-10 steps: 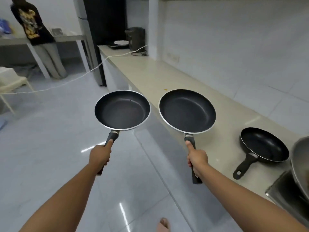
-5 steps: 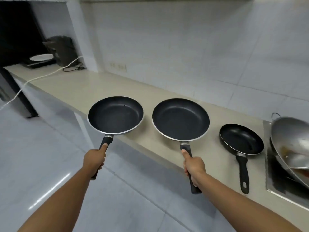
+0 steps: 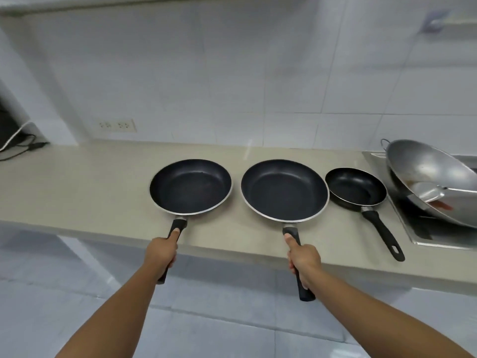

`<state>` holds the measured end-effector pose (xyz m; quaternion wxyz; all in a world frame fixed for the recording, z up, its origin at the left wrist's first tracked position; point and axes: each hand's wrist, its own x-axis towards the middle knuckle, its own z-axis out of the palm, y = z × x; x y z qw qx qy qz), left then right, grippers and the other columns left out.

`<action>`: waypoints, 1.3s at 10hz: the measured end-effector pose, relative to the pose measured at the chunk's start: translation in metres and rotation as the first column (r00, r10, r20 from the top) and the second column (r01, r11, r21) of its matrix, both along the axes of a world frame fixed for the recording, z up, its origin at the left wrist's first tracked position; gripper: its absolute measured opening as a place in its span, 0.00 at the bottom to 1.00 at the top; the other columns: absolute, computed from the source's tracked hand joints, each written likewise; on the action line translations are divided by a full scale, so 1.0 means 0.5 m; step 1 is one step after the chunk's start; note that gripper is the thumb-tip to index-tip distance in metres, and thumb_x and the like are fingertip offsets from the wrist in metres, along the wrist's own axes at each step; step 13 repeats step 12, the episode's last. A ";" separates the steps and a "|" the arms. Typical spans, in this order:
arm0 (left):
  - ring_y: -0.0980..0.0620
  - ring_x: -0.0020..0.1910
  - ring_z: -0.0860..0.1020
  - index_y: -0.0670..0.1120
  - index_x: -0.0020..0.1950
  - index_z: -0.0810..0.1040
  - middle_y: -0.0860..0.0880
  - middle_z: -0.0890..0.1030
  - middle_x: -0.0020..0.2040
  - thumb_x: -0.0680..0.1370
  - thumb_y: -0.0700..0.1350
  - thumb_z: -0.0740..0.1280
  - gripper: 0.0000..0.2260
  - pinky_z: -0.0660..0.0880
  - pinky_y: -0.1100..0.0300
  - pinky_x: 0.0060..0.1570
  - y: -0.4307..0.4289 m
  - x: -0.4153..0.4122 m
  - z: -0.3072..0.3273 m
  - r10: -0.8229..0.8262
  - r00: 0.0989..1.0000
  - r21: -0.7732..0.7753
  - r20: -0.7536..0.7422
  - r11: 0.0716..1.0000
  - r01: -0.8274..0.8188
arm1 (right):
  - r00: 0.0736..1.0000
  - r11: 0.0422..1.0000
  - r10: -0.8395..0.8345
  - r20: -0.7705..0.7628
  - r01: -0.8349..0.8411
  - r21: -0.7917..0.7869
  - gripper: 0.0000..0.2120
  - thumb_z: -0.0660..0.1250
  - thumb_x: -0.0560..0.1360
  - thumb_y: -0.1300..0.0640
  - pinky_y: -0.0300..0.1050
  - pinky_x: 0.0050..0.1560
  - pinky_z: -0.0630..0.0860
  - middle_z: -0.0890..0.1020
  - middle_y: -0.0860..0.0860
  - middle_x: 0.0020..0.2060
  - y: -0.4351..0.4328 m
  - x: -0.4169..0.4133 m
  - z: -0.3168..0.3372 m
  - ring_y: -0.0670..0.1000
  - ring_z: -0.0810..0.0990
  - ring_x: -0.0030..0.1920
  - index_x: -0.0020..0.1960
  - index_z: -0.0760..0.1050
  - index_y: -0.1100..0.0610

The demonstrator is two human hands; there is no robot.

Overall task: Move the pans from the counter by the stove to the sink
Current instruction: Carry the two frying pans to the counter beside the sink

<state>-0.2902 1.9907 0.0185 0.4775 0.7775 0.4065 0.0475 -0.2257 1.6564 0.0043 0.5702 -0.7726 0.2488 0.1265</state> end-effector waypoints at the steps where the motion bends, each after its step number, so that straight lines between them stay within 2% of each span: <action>1: 0.46 0.24 0.71 0.39 0.32 0.75 0.44 0.74 0.25 0.80 0.57 0.63 0.25 0.70 0.57 0.30 0.017 0.030 -0.012 -0.035 0.999 -0.015 -0.024 0.999 0.034 | 0.999 0.999 -0.031 -0.007 0.031 -0.028 0.26 0.66 0.75 0.39 0.43 0.29 0.71 0.74 0.52 0.18 0.016 -0.008 -0.008 0.53 0.71 0.19 0.30 0.72 0.60; 6: 0.46 0.24 0.70 0.40 0.32 0.73 0.44 0.74 0.26 0.80 0.57 0.62 0.25 0.69 0.58 0.27 0.054 0.126 -0.039 -0.116 0.992 -0.080 -0.057 0.991 0.111 | 0.987 0.990 -0.135 -0.087 0.132 -0.038 0.26 0.65 0.74 0.37 0.43 0.30 0.72 0.78 0.54 0.24 0.090 0.032 -0.034 0.53 0.73 0.22 0.35 0.75 0.61; 7: 0.47 0.24 0.70 0.40 0.32 0.73 0.44 0.73 0.26 0.80 0.57 0.62 0.25 0.69 0.58 0.27 0.057 0.134 -0.047 -0.126 0.989 -0.083 -0.076 0.989 0.119 | 0.986 0.990 -0.141 -0.092 0.138 -0.037 0.26 0.64 0.74 0.37 0.43 0.30 0.72 0.77 0.53 0.22 0.096 0.049 -0.035 0.53 0.72 0.21 0.33 0.74 0.61; 8: 0.47 0.24 0.70 0.41 0.32 0.72 0.45 0.73 0.26 0.81 0.58 0.60 0.25 0.70 0.58 0.27 0.050 0.138 -0.051 -0.146 0.986 -0.082 -0.083 0.987 0.139 | 0.986 0.991 -0.127 -0.112 0.123 -0.044 0.27 0.63 0.75 0.37 0.43 0.30 0.70 0.76 0.52 0.19 0.100 0.065 -0.026 0.53 0.72 0.21 0.32 0.73 0.60; 10: 0.46 0.24 0.71 0.40 0.33 0.73 0.44 0.74 0.25 0.81 0.59 0.58 0.26 0.73 0.56 0.30 0.053 0.145 -0.046 -0.181 0.976 -0.042 -0.119 0.983 0.178 | 0.984 0.998 -0.060 -0.170 0.064 0.017 0.28 0.61 0.78 0.39 0.45 0.34 0.71 0.74 0.55 0.24 0.109 0.097 -0.008 0.54 0.71 0.24 0.32 0.69 0.61; 11: 0.44 0.30 0.76 0.38 0.40 0.75 0.42 0.79 0.32 0.82 0.60 0.56 0.26 0.77 0.51 0.39 0.055 0.143 -0.041 -0.222 0.957 0.050 -0.186 0.971 0.235 | 0.981 0.998 -0.013 -0.191 0.025 0.060 0.26 0.61 0.80 0.43 0.45 0.31 0.72 0.75 0.56 0.24 0.105 0.103 0.001 0.54 0.72 0.25 0.32 0.70 0.62; 12: 0.38 0.50 0.78 0.38 0.58 0.72 0.37 0.80 0.53 0.82 0.56 0.58 0.21 0.75 0.46 0.52 0.023 0.155 -0.023 -0.172 0.963 0.278 -0.208 0.933 0.227 | 0.981 0.997 0.050 -0.189 -0.039 0.060 0.23 0.60 0.80 0.43 0.47 0.37 0.76 0.79 0.58 0.34 0.091 0.100 0.015 0.56 0.77 0.33 0.44 0.74 0.64; 13: 0.38 0.50 0.78 0.38 0.58 0.72 0.37 0.80 0.53 0.82 0.56 0.58 0.21 0.75 0.46 0.52 0.023 0.155 -0.023 -0.172 0.963 0.278 -0.208 0.933 0.227 | 0.981 0.997 0.050 -0.189 -0.039 0.060 0.23 0.60 0.80 0.43 0.47 0.37 0.76 0.79 0.58 0.34 0.091 0.100 0.015 0.56 0.77 0.33 0.44 0.74 0.64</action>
